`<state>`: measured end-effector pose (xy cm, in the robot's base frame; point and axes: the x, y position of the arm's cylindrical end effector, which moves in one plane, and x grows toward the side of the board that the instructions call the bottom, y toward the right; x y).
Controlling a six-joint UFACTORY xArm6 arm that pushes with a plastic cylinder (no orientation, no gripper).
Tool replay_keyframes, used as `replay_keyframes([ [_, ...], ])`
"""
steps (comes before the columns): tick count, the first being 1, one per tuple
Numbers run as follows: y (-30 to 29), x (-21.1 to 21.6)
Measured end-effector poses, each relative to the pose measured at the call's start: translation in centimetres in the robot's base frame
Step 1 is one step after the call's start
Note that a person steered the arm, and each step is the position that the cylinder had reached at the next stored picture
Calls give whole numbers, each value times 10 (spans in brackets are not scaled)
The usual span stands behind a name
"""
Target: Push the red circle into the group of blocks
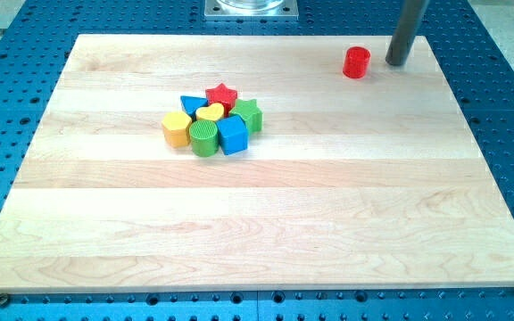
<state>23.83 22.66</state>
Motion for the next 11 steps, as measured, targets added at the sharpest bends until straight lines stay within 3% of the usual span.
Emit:
replay_keyframes([
  [2,-121,55],
  [3,-67,33],
  [4,-94,77],
  [5,-126,91],
  [6,-88,101],
  [9,-194,95],
  [11,-213,95],
])
